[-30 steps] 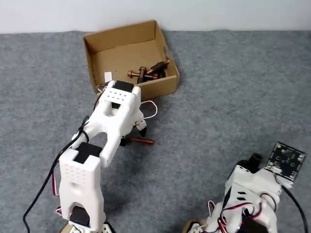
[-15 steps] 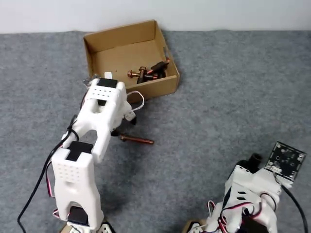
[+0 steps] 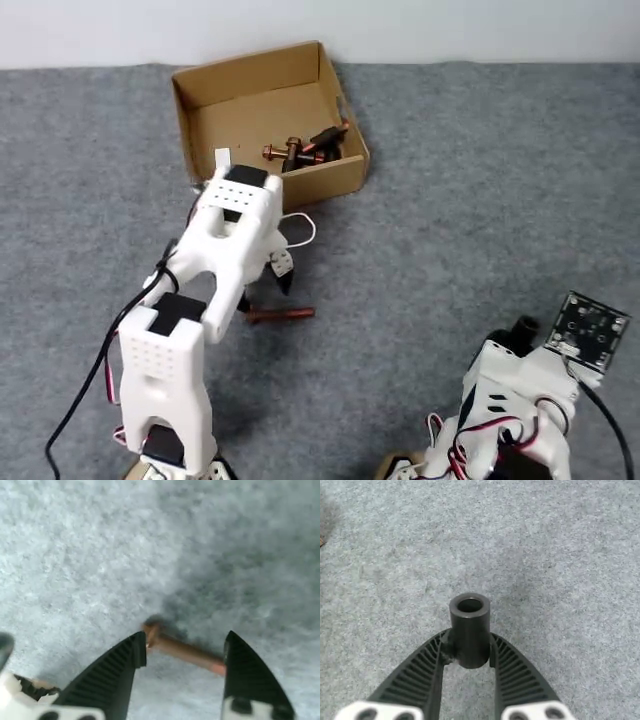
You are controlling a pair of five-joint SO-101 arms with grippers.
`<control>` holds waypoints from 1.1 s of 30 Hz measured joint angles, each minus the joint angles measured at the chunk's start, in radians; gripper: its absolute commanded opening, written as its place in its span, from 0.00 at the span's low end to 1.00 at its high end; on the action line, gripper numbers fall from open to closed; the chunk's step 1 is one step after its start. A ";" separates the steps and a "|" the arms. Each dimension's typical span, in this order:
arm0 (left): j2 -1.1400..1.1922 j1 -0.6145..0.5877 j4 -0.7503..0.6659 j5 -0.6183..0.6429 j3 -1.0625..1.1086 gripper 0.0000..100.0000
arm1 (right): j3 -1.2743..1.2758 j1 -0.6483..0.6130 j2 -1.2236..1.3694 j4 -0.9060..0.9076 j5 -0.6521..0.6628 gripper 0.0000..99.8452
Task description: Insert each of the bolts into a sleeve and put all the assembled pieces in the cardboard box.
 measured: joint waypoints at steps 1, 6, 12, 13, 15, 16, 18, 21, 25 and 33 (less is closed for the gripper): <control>0.000 0.006 -0.008 0.000 0.000 0.25 | 0.000 0.000 0.000 0.000 0.000 0.01; 0.000 0.009 -0.087 0.014 0.000 0.25 | 0.000 0.000 0.000 0.000 0.000 0.01; 0.000 -0.041 -0.238 0.014 0.000 0.25 | 0.000 0.000 0.000 0.000 0.000 0.01; 0.000 -0.052 -0.262 0.014 0.000 0.25 | 0.000 0.000 0.000 0.000 0.000 0.01; 0.000 -0.063 -0.279 0.014 -0.008 0.25 | 0.000 0.000 0.000 0.000 0.000 0.01; 0.002 -0.063 -0.275 0.012 -0.025 0.25 | 0.000 0.000 0.000 0.000 0.000 0.01; 0.002 -0.055 -0.227 0.012 -0.071 0.25 | 0.000 0.000 0.000 0.000 0.000 0.01; 0.002 -0.041 -0.080 0.012 -0.150 0.25 | 0.000 0.000 0.000 0.000 0.000 0.01; -0.006 -0.015 0.021 0.012 -0.166 0.25 | 0.000 0.000 0.000 0.000 0.000 0.01; -0.184 0.106 0.028 0.015 0.061 0.25 | 0.000 0.000 0.000 0.000 0.000 0.01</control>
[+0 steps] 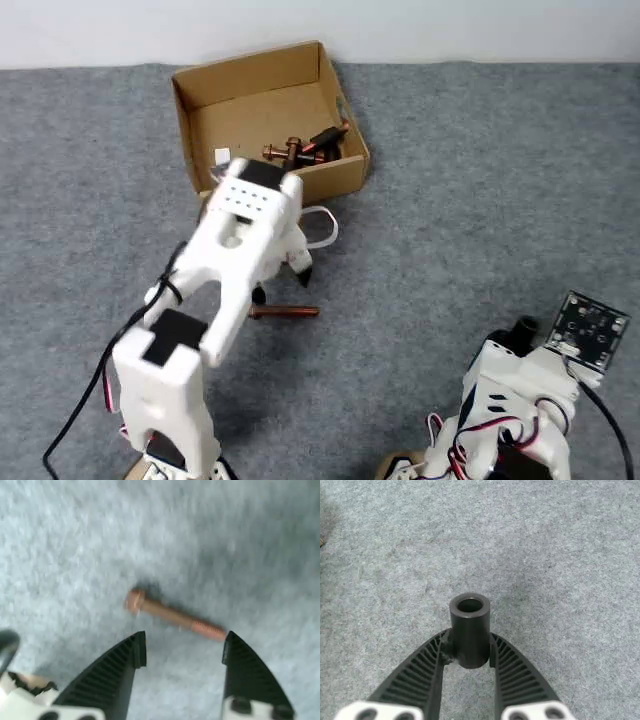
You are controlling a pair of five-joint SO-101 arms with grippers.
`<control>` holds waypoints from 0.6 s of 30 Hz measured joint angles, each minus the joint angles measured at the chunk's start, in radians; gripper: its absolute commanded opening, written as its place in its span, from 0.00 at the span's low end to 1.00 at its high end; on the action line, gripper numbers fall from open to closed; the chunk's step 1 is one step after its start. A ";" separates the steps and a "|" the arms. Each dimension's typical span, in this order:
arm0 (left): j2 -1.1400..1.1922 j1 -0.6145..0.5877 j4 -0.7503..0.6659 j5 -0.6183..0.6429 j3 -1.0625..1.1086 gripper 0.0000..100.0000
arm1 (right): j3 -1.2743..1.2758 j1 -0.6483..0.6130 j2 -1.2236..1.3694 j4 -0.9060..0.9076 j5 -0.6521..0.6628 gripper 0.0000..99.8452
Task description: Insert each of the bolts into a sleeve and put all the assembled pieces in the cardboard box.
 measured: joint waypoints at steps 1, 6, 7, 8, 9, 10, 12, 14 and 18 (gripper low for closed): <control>-0.015 0.009 0.000 0.003 0.025 0.25 | 0.000 0.000 0.000 0.000 0.000 0.01; -0.031 0.006 -0.012 0.006 0.120 0.25 | 0.000 0.000 0.000 0.000 0.000 0.01; -0.023 0.005 -0.026 0.005 0.138 0.25 | 0.000 0.000 0.000 0.000 0.000 0.01; -0.008 -0.003 -0.043 -0.003 0.153 0.25 | 0.000 0.000 0.000 0.000 0.000 0.01; 0.015 -0.014 -0.068 -0.011 0.169 0.25 | 0.000 0.000 0.000 0.000 0.000 0.01; 0.037 -0.023 -0.081 -0.014 0.180 0.25 | 0.000 0.000 0.000 0.000 0.000 0.01; 0.086 -0.043 -0.129 -0.015 0.181 0.25 | 0.000 0.000 0.000 0.000 0.000 0.01; 0.114 -0.066 -0.169 -0.017 0.181 0.25 | 0.000 0.000 0.000 0.000 0.000 0.01; 0.153 -0.092 -0.198 -0.023 0.152 0.25 | 0.000 0.000 0.000 0.000 0.000 0.01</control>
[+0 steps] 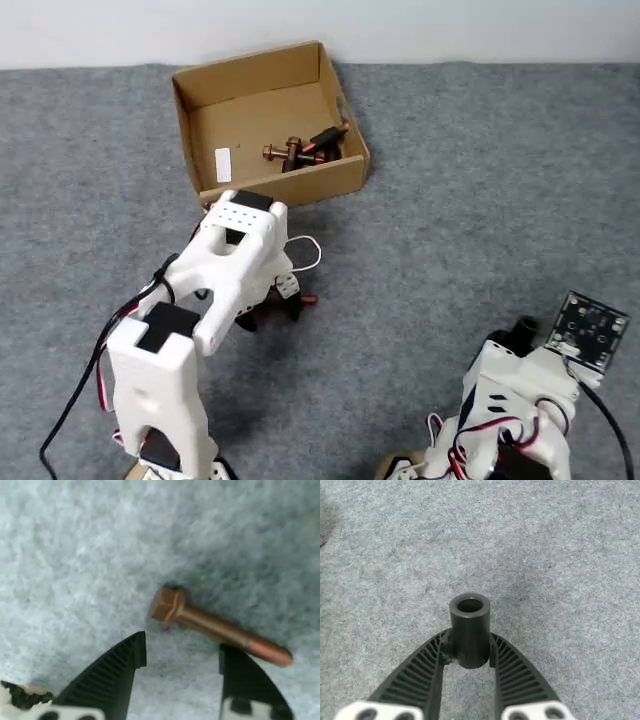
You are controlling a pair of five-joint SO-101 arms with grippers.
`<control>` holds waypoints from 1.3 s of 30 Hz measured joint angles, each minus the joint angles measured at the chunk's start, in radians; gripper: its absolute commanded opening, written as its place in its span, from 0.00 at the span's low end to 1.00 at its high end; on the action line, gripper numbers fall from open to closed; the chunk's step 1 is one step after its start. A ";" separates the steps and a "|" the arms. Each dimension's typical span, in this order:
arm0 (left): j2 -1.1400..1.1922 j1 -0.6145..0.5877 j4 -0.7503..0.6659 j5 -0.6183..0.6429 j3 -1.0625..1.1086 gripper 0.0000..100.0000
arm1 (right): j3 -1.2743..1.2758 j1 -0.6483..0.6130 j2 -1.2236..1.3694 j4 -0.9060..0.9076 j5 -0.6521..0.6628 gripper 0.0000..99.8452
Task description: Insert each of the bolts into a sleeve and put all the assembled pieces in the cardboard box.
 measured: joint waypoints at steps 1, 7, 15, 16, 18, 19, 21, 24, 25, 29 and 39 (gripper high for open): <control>0.008 0.000 0.000 -0.003 -0.020 0.25 | 0.000 0.000 0.000 0.000 0.000 0.01; 0.048 -0.005 0.000 -0.006 -0.204 0.25 | 0.000 0.000 0.000 0.000 0.000 0.01; 0.055 -0.002 0.117 -0.029 -0.416 0.25 | 0.000 0.000 0.000 0.000 0.000 0.01; 0.055 0.006 0.132 -0.029 -0.422 0.25 | 0.000 0.000 0.000 0.000 0.000 0.01; 0.055 0.020 0.149 -0.029 -0.427 0.25 | 0.000 0.000 0.000 0.000 0.000 0.01; 0.055 0.026 0.152 -0.029 -0.428 0.25 | 0.000 0.000 0.000 0.000 0.000 0.01; 0.055 0.032 0.153 -0.029 -0.428 0.25 | 0.000 0.000 0.000 0.000 0.000 0.01; 0.055 0.029 0.115 -0.023 -0.428 0.25 | 0.000 0.000 0.000 0.000 0.000 0.01; 0.055 0.029 0.091 -0.014 -0.428 0.25 | 0.000 0.000 0.000 0.000 0.000 0.01; 0.055 0.029 -0.043 0.006 -0.428 0.25 | 0.000 0.000 0.000 0.000 0.000 0.01; 0.103 0.029 -0.238 0.009 -0.428 0.25 | 0.000 0.000 0.000 0.000 0.000 0.01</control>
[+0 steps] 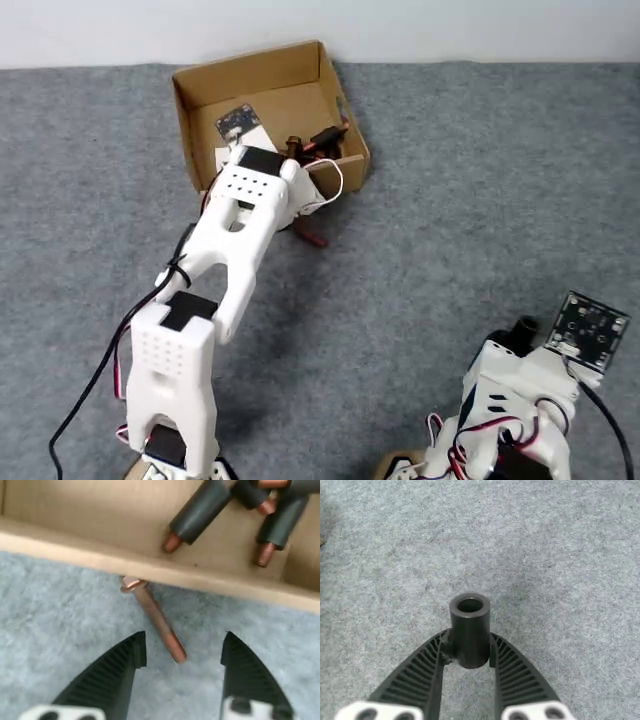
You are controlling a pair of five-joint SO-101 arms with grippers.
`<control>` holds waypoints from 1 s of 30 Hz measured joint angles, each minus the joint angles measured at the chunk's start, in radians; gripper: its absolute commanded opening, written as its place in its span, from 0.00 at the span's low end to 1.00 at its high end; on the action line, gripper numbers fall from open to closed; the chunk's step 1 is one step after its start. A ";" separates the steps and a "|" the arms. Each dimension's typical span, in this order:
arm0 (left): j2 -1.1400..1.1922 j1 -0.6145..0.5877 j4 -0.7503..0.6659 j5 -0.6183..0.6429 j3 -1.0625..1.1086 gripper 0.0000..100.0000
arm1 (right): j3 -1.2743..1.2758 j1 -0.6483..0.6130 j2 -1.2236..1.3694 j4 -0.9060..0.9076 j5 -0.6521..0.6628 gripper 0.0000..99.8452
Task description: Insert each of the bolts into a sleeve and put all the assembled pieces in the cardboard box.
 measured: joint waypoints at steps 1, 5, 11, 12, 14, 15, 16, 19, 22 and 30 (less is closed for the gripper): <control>0.017 -0.006 -0.006 0.000 0.000 0.25 | 0.000 0.000 0.000 0.000 0.000 0.01; 0.097 -0.051 -0.018 0.000 -0.003 0.25 | 0.000 0.000 0.000 0.000 0.000 0.01; 0.173 -0.087 -0.018 0.005 -0.074 0.23 | 0.000 0.000 0.000 0.000 0.000 0.01; 0.181 -0.087 -0.009 0.005 -0.087 0.21 | 0.002 0.000 0.000 0.000 0.000 0.01; 0.196 -0.087 0.020 0.005 -0.118 0.14 | 0.009 0.000 0.000 -0.008 0.000 0.01; 0.204 -0.087 0.035 0.005 -0.135 0.10 | 0.009 0.000 0.000 -0.008 0.000 0.01; 0.213 -0.087 0.048 0.005 -0.150 0.06 | 0.009 0.000 0.000 -0.008 0.000 0.01; 0.236 -0.087 0.075 0.003 -0.204 0.01 | 0.009 0.000 0.000 -0.008 0.000 0.01; 0.255 -0.087 0.103 0.000 -0.238 0.01 | 0.009 0.000 0.000 -0.008 0.000 0.01; 0.273 -0.071 0.239 0.000 -0.324 0.00 | 0.009 0.000 0.000 -0.008 0.000 0.01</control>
